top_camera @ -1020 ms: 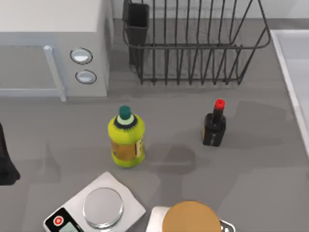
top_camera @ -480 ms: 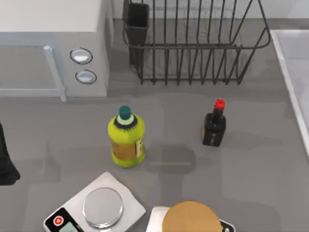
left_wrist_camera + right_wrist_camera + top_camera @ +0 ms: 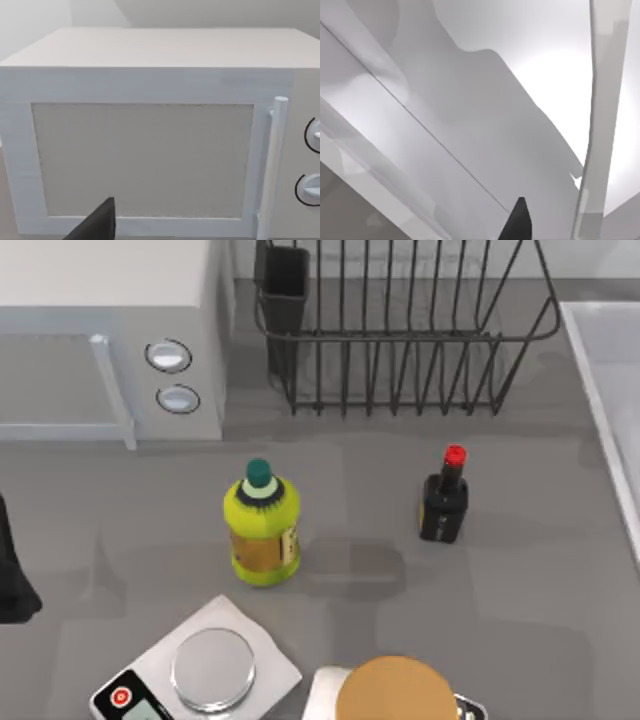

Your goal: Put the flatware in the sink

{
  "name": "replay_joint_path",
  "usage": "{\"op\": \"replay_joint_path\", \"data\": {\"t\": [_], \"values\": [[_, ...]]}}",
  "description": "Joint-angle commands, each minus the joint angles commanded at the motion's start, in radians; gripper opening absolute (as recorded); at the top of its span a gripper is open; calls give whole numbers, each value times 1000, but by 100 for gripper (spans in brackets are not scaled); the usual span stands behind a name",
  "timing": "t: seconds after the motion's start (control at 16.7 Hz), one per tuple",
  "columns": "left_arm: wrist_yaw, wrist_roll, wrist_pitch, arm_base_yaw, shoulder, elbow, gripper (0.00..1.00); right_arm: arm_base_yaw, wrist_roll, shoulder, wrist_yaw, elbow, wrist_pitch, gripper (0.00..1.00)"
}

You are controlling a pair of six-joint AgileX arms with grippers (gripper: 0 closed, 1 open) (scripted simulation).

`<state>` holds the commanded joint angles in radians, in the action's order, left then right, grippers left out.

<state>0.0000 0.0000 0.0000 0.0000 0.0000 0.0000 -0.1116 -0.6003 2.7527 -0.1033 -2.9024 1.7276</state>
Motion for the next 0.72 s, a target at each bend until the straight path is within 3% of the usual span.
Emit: {"op": "replay_joint_path", "data": {"t": [0.3, 0.72], "values": [[0, 0, 0, 0, 0, 0, 100, -5, 1, -20, 2, 42, -38, 0], [0, 0, 0, 0, 0, 0, 100, -5, 8, -125, 3, 404, -265, 0]]}}
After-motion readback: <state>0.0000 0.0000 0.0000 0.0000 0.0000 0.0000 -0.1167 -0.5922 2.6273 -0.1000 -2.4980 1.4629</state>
